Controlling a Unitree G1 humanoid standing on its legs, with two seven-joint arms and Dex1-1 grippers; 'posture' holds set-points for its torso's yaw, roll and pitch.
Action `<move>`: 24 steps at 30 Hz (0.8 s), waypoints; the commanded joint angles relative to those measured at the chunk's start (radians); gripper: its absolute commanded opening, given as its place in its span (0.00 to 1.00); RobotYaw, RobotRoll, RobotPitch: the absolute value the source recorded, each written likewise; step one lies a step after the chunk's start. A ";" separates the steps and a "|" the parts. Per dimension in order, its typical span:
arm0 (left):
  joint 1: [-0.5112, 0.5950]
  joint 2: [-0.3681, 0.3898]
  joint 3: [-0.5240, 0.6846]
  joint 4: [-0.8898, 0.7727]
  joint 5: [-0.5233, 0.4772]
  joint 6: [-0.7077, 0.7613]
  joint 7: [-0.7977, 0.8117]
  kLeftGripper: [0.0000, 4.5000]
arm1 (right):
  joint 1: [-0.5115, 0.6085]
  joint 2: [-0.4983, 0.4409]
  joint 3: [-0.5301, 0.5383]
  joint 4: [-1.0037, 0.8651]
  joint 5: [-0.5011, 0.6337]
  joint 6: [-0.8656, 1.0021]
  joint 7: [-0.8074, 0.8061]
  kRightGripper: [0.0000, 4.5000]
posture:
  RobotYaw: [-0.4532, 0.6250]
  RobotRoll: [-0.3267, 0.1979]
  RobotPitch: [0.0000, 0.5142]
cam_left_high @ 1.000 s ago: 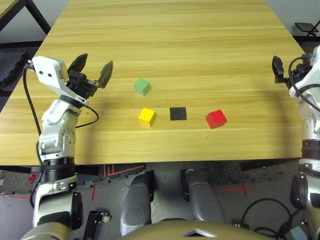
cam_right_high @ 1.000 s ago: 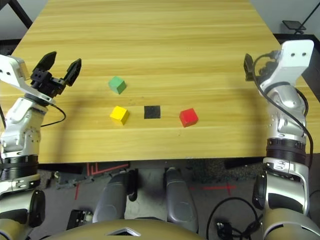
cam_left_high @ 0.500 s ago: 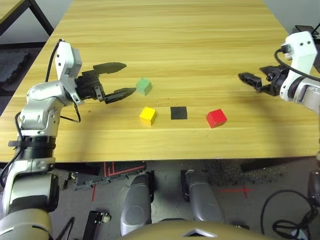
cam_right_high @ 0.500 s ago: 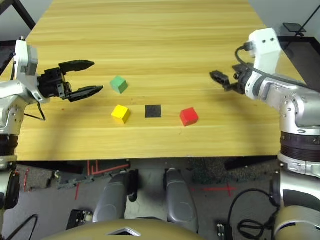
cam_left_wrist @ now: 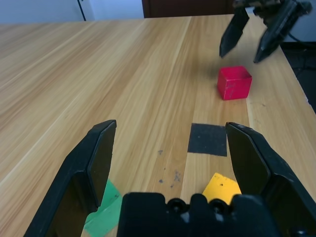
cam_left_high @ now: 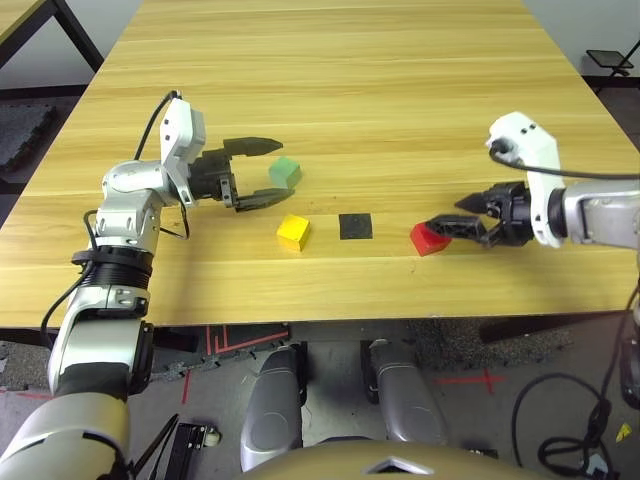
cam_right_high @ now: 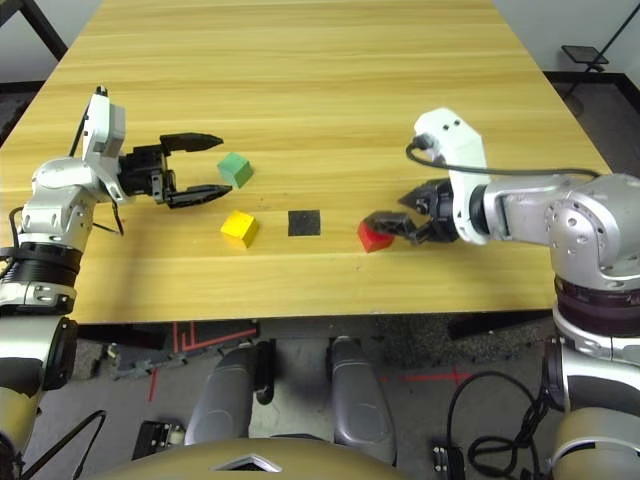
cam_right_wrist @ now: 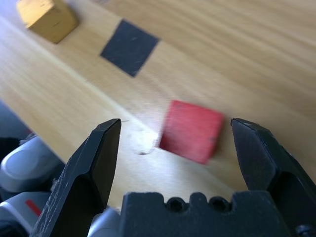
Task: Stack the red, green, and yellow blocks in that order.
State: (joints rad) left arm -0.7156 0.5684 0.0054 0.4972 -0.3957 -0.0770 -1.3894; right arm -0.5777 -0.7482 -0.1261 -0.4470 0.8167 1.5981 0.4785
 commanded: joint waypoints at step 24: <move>0.083 -0.035 -0.001 -0.177 -0.010 0.086 0.055 1.00 | 0.174 0.029 0.140 -0.053 -0.227 -0.182 -0.127 1.00 | 0.62 0.56 0.35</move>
State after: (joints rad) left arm -0.6470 0.5302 0.0055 0.3406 -0.4007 -0.0006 -1.3310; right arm -0.4183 -0.7228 0.0012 -0.5119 0.6075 1.4335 0.3570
